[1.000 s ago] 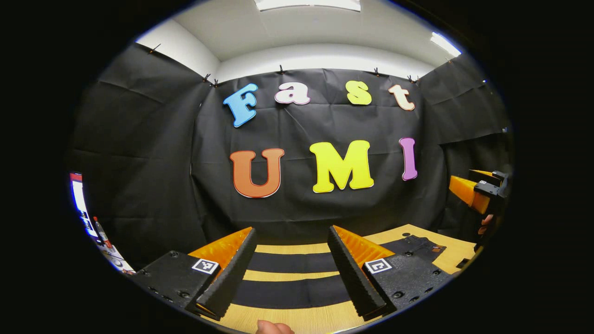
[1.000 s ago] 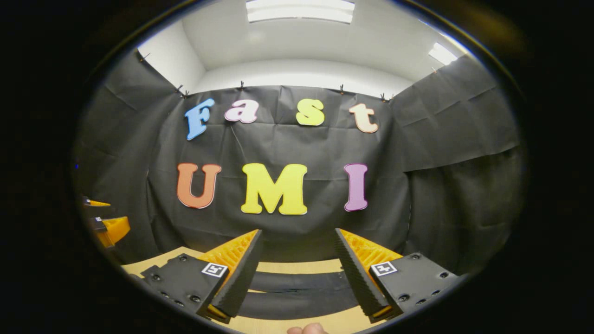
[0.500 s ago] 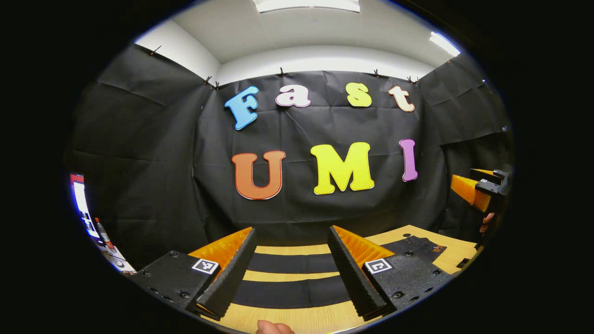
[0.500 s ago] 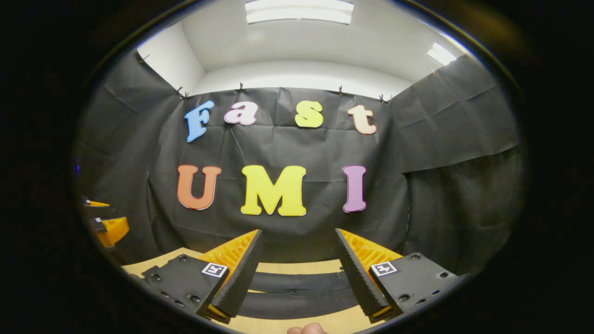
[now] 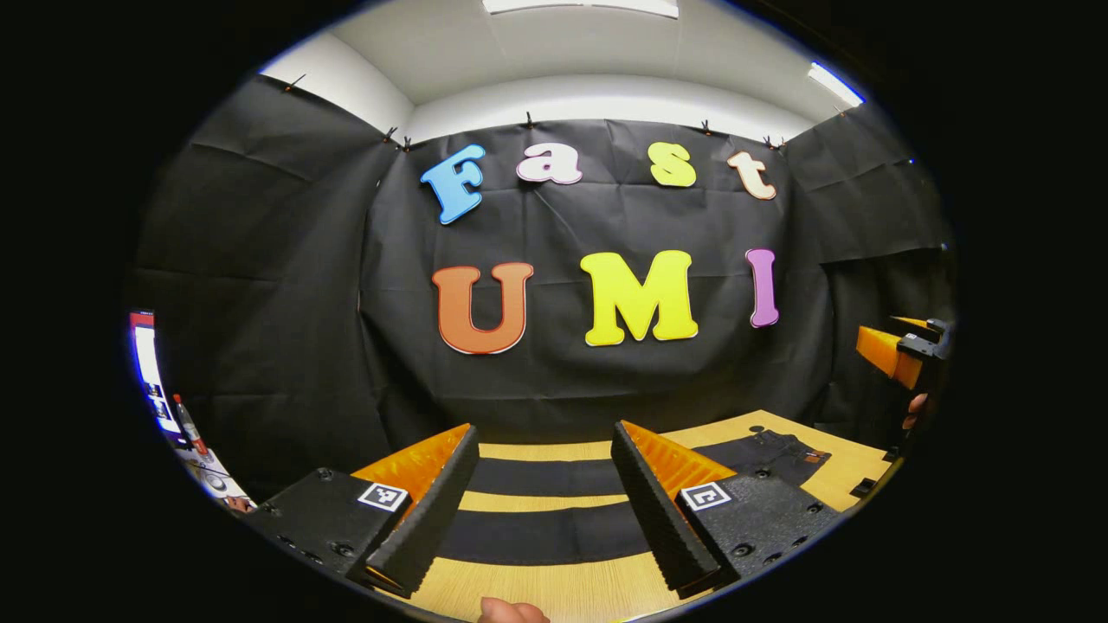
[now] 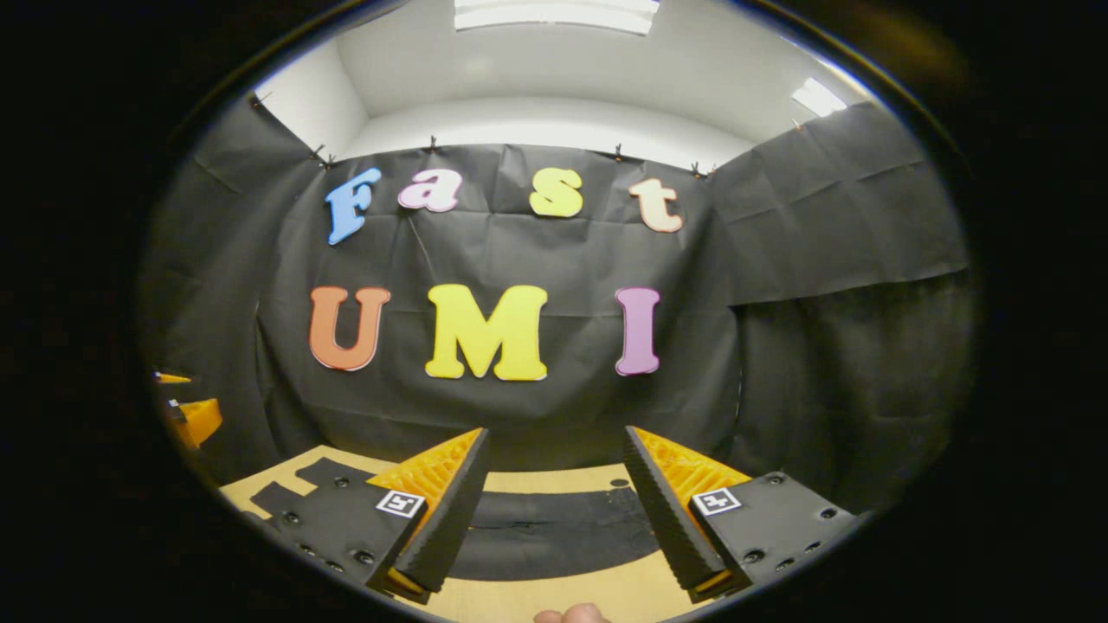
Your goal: Grasp the waist and the cuffs of the jeans and fold them to make the two legs overlap; first hold the waist and fold one-third of the jeans toward the cuffs, then hold the cuffs and fold the remaining one-third in the same direction to finish folding.
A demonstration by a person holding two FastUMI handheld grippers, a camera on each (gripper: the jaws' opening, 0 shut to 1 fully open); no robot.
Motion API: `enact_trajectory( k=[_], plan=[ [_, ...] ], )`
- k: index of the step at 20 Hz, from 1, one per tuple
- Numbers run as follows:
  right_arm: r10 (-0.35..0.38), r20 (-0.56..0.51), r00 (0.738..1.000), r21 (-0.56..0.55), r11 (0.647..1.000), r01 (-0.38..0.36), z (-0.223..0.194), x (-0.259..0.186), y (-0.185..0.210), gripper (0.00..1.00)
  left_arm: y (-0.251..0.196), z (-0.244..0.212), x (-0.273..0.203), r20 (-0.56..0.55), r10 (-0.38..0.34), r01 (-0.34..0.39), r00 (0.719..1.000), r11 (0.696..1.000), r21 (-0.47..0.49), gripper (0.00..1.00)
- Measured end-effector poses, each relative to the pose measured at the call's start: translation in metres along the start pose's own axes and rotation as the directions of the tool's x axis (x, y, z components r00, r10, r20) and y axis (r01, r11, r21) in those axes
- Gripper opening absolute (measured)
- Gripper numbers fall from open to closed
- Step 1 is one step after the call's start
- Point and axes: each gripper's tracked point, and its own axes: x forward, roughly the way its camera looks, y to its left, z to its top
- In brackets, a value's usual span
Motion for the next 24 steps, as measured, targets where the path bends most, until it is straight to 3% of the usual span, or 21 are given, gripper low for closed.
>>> enact_trajectory(
  k=[2, 3, 6, 9, 10, 13, 18, 20, 24],
  plan=[
    [-0.03, -0.026, 0.999, -0.004, 1.0, 0.029, -0.009, 0.002, -0.014, 0.99, 0.007, -0.027, 0.008, -0.064, 0.005, -0.008, 0.998, 0.999, -0.044, 0.98],
    [-0.042, -0.025, 0.999, -0.014, 0.999, 0.041, -0.01, 0.003, -0.021, 0.93, 0.015, -0.046, 0.012, -0.112, 0.02, -0.029, 0.993, 0.997, -0.072, 0.98],
    [-0.061, -0.015, 0.998, -0.068, 0.996, 0.06, -0.015, 0.013, -0.038, 0.92, 0.054, -0.113, 0.032, -0.295, 0.106, -0.147, 0.95, 0.981, -0.123, 0.99],
    [-0.048, -0.044, 0.998, -0.081, 0.996, 0.044, -0.033, 0.044, -0.046, 0.99, 0.112, -0.181, 0.056, -0.473, 0.225, -0.307, 0.852, 0.946, -0.103, 0.99],
    [-0.034, -0.053, 0.998, -0.078, 0.996, 0.03, -0.04, 0.059, -0.046, 0.93, 0.123, -0.203, 0.065, -0.532, 0.247, -0.352, 0.81, 0.93, -0.103, 0.99],
    [-0.003, -0.121, 0.993, -0.067, 0.998, -0.006, -0.072, 0.115, -0.054, 0.93, 0.155, -0.248, 0.093, -0.66, 0.298, -0.468, 0.689, 0.879, -0.092, 0.99],
    [-0.066, -0.183, 0.981, -0.066, 0.996, 0.054, -0.097, 0.182, -0.096, 0.95, 0.189, -0.297, 0.116, -0.791, 0.337, -0.54, 0.51, 0.842, 0.01, 1.0],
    [-0.093, -0.201, 0.975, -0.101, 0.992, 0.074, -0.107, 0.192, -0.11, 0.93, 0.203, -0.309, 0.124, -0.796, 0.366, -0.53, 0.483, 0.845, 0.068, 1.0],
    [-0.141, -0.245, 0.959, -0.127, 0.986, 0.112, -0.124, 0.206, -0.128, 0.93, 0.198, -0.334, 0.135, -0.844, 0.329, -0.507, 0.424, 0.858, 0.081, 0.99]
  ],
)
